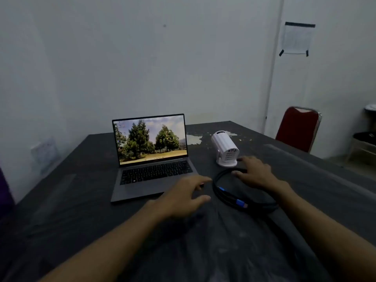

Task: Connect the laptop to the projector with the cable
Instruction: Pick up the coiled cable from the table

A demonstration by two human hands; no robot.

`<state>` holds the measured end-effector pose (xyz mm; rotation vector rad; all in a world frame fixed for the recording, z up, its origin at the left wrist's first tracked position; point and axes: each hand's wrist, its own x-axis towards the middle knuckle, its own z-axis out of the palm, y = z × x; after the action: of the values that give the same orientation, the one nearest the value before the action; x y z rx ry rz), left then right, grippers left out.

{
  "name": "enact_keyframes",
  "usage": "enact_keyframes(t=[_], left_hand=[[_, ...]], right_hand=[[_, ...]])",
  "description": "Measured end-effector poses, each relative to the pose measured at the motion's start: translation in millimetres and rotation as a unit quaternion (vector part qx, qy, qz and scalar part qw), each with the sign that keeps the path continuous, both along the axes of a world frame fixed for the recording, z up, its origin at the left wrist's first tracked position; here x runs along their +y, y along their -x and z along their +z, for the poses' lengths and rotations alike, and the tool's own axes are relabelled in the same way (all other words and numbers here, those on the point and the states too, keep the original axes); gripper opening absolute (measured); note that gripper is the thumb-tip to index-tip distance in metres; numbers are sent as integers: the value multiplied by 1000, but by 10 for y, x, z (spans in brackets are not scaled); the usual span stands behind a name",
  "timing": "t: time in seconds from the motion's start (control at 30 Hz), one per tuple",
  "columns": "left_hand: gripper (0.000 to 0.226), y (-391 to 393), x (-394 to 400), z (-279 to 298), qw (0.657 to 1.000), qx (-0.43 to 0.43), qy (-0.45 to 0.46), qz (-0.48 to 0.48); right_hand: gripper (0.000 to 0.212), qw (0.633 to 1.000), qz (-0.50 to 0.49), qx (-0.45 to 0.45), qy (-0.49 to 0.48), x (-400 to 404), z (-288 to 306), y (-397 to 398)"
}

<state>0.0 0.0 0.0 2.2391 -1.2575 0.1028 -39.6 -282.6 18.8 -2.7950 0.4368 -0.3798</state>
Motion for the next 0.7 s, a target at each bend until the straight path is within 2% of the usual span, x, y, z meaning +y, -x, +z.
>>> enact_keyframes(t=[0.13,0.23,0.4,0.7], left_hand=[[67,99,-315,-288,998,30,-46,3],[68,88,-473,-439,997,5,-57,44],[67,134,-500,-536,995,-25,-75,65],[66,150,-456,-520,995,-3,-80,64]], right_hand=[[73,992,-119,40,-20,-198,-359,117],[66,991,-132,14,28,-201,-595,111],[70,981,-187,18,49,-197,-578,58],[56,969,-238,39,44,-184,-413,182]])
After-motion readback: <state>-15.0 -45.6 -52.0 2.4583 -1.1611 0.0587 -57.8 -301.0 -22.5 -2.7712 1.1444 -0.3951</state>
